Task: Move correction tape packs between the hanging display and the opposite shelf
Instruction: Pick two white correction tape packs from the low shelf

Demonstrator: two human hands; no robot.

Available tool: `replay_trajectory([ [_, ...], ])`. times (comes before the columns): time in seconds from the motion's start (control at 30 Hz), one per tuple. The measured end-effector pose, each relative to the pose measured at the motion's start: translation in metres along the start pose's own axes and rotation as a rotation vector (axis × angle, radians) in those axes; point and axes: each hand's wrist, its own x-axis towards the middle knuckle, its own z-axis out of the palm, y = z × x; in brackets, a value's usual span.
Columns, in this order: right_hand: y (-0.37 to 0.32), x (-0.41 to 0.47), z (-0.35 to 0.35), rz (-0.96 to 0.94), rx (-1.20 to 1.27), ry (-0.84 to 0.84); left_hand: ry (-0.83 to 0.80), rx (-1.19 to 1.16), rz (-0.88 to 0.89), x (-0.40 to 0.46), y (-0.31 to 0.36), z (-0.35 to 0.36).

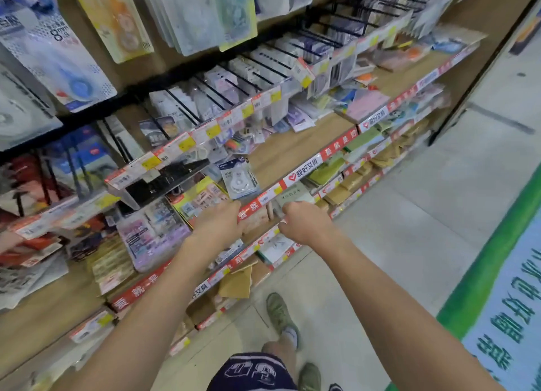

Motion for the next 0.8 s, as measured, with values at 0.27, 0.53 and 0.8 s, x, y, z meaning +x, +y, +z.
replay_trajectory([
  [0.27,-0.009,0.108,-0.023,-0.065,-0.065,-0.130,0.007,-0.133,-0.104,0.066,-0.047,0.004],
  [0.53,-0.036,0.193,-0.023,-0.147,-0.096,-0.179,-0.154,-0.112,-0.275,0.089,-0.085,0.011],
  [0.8,-0.051,0.231,-0.011,-0.139,-0.149,-0.202,-0.176,-0.146,-0.354,0.068,-0.099,0.033],
])
